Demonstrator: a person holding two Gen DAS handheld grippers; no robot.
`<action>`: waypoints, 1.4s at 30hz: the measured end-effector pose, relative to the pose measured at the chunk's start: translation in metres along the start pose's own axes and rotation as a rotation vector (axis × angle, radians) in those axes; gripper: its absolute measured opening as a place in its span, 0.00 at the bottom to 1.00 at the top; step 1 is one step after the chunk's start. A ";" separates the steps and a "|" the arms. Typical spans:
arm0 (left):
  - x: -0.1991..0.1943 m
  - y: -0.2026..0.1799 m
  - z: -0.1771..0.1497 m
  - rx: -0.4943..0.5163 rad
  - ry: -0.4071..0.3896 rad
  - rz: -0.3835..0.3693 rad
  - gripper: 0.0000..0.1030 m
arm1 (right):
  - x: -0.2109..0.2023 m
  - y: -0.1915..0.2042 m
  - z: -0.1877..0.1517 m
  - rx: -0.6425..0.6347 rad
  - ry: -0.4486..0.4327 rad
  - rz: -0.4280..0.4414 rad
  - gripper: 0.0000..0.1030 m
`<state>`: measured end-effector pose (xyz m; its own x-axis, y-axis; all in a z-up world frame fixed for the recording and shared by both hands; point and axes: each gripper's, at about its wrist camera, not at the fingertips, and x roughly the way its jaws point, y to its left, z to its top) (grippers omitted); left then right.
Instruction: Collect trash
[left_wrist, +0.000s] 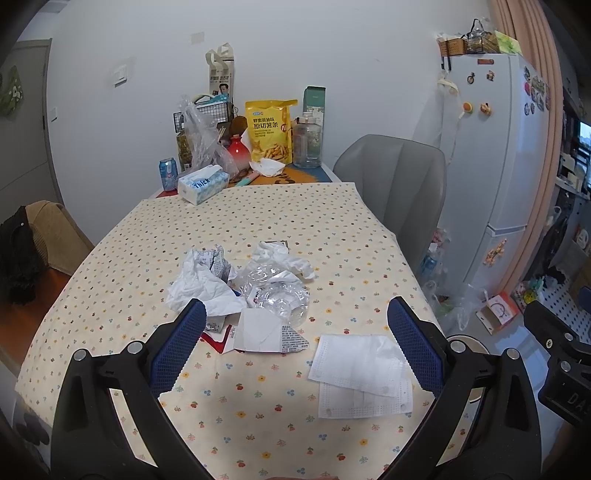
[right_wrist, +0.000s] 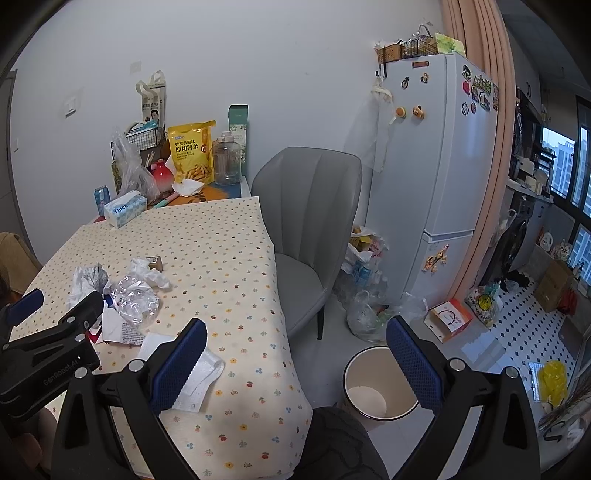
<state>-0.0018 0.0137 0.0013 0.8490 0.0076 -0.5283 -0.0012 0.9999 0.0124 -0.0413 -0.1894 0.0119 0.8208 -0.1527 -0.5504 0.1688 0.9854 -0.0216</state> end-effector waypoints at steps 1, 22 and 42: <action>0.001 0.001 0.000 0.000 -0.001 0.000 0.95 | 0.000 0.000 0.000 0.000 0.000 0.000 0.93; -0.006 -0.002 -0.001 -0.002 -0.014 -0.007 0.95 | -0.005 0.000 0.001 0.003 -0.011 -0.002 0.93; -0.010 -0.002 -0.001 -0.010 -0.024 -0.017 0.95 | -0.010 -0.003 0.006 0.005 -0.016 -0.007 0.93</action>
<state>-0.0106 0.0112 0.0058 0.8616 -0.0099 -0.5075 0.0085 1.0000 -0.0052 -0.0466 -0.1912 0.0224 0.8282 -0.1609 -0.5368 0.1776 0.9839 -0.0210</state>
